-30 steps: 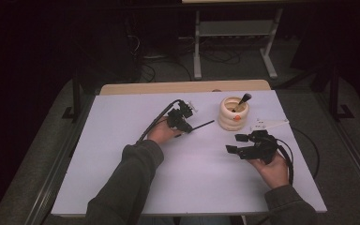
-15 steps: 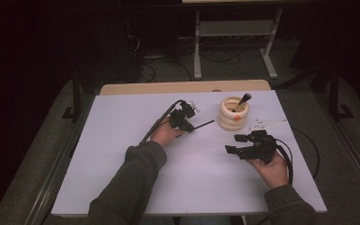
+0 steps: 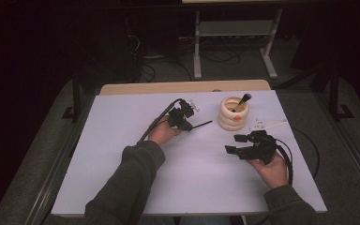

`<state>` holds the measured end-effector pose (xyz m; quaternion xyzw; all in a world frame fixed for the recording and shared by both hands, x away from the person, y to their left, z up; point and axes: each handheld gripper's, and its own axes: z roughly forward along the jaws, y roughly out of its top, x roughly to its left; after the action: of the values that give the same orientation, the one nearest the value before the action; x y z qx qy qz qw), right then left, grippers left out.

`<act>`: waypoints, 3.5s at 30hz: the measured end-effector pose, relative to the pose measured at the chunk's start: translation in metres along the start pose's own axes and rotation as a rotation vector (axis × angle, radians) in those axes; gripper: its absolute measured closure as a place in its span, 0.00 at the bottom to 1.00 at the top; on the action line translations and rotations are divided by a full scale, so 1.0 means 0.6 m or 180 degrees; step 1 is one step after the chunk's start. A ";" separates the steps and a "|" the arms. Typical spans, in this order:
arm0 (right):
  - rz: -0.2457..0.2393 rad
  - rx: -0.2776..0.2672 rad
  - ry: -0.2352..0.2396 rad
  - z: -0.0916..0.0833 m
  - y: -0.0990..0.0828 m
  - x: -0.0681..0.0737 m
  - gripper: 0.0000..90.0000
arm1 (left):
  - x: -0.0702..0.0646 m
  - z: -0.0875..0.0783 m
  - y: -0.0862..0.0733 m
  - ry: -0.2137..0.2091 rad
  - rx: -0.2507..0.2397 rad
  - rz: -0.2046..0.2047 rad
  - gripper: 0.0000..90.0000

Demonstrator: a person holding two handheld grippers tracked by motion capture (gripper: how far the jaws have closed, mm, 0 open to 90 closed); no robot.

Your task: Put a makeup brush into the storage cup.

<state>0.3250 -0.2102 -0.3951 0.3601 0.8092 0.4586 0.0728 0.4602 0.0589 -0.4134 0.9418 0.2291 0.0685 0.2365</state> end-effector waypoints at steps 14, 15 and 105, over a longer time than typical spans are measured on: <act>-0.0018 -0.0001 0.0011 0.001 0.000 0.002 0.38 | -0.003 -0.009 -0.009 -0.0041 -0.0001 0.0025 0.96; -0.0026 0.0003 0.0002 0.001 0.000 0.002 0.38 | -0.003 -0.010 -0.009 -0.0039 -0.0008 0.0029 0.96; -0.1447 0.1162 0.1324 0.121 0.096 0.139 0.88 | -0.172 -0.204 -0.113 -0.0831 -0.0390 0.1329 0.96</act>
<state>0.3262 -0.0874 -0.3726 0.0769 0.9347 0.3419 -0.0588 0.3128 0.1149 -0.3405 0.9535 -0.0074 0.0075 0.3014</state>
